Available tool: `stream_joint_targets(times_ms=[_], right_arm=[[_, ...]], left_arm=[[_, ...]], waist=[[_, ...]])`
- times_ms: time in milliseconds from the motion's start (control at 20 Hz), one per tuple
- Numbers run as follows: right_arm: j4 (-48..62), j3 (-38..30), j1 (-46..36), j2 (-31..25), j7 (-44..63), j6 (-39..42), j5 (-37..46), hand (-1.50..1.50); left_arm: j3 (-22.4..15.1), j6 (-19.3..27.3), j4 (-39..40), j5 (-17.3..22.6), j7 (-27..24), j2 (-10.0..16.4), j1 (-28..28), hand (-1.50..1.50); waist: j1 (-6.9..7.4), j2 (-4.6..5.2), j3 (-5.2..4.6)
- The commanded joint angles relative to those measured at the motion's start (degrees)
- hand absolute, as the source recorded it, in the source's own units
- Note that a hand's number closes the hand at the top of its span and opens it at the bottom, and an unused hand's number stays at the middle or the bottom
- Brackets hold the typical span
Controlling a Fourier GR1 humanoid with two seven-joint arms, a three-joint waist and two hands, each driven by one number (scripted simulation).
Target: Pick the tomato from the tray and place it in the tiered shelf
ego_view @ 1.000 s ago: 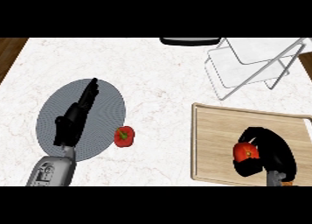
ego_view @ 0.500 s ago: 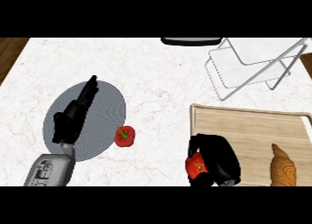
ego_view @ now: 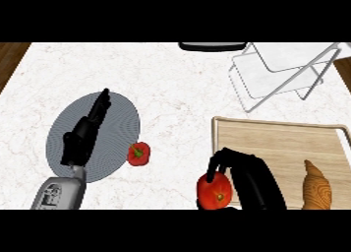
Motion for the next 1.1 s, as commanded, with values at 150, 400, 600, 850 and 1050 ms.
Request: stream_joint_targets(times_ms=[150, 400, 600, 850, 1050], right_arm=[[-16.72, -0.23, -5.48, 1.09, 13.18, 3.51, 0.9, 1.5], [-18.31, -4.91, -15.13, 1.1, 19.53, 7.57, 6.54, 1.5], [-22.64, -12.34, -22.18, 1.11, 23.61, 12.81, 5.46, 1.5], [-19.2, -20.9, -28.89, -2.44, 22.0, 13.68, 4.78, 1.5], [-13.94, -27.14, -40.39, -2.75, 26.0, 16.4, 2.1, 1.5]], left_arm=[[0.31, -2.11, -4.14, 1.42, 2.76, 1.22, 1.45, 0.0], [0.99, -2.07, 0.05, 0.76, -1.05, 1.41, 0.7, 0.0], [0.6, -0.92, -3.74, 0.77, 4.45, 0.4, -0.43, 0.0], [-0.66, 0.41, -2.45, -0.74, 4.67, -1.32, -1.86, 0.0], [0.89, -3.31, -5.6, 1.88, 4.57, 1.45, 0.73, 0.0]], waist=[[0.53, -0.03, -0.03], [0.45, 0.13, -0.06], [0.46, 0.04, -0.04], [0.35, 0.08, -0.01], [0.72, 0.03, -0.03]])
